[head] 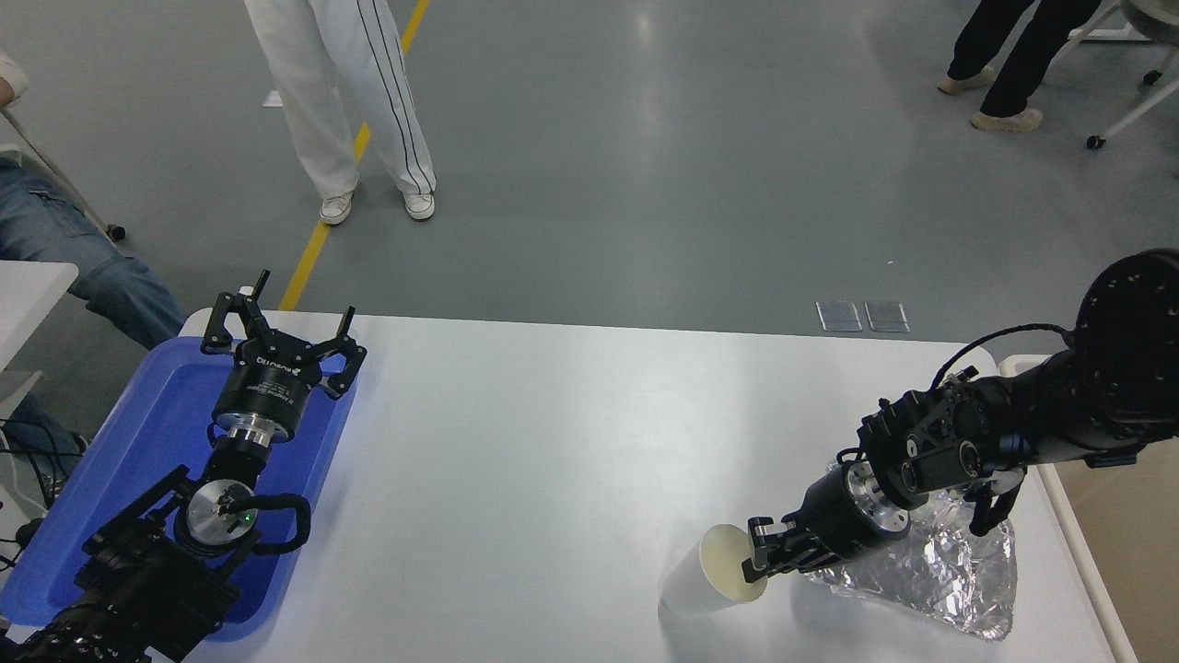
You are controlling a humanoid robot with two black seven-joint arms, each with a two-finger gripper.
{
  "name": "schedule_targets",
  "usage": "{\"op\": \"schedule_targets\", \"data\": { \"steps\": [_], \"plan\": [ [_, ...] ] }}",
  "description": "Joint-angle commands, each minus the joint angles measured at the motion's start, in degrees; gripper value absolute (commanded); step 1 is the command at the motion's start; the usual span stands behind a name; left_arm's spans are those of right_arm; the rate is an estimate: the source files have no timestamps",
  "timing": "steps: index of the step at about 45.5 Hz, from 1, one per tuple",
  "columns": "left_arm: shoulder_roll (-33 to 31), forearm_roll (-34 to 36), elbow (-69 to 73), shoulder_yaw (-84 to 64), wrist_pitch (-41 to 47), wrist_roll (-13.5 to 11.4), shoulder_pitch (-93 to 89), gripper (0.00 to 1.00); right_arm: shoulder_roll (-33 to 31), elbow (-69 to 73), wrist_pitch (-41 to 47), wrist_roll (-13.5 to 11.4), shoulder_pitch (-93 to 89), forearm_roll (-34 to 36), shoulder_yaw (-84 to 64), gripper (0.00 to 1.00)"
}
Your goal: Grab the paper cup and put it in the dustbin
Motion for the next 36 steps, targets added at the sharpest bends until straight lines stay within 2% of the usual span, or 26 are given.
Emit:
{"op": "schedule_targets", "data": {
  "steps": [1, 16, 28, 36],
  "plan": [
    [0.0, 0.0, 0.0, 0.0, 0.0, 0.0, 0.0, 1.0, -0.5, 0.0, 1.3, 0.0, 0.7, 0.9, -0.2, 0.0],
    [0.0, 0.0, 0.0, 0.0, 0.0, 0.0, 0.0, 1.0, -2.5, 0.0, 11.9, 0.2, 7.6, 0.1, -3.4, 0.0],
    [0.0, 0.0, 0.0, 0.0, 0.0, 0.0, 0.0, 1.0, -5.3, 0.1, 25.4, 0.2, 17.2, -1.1, -5.1, 0.0],
    [0.0, 0.0, 0.0, 0.0, 0.0, 0.0, 0.0, 1.0, -5.7, 0.1, 25.4, 0.2, 23.7, -3.6, -5.8, 0.0]
  ]
}}
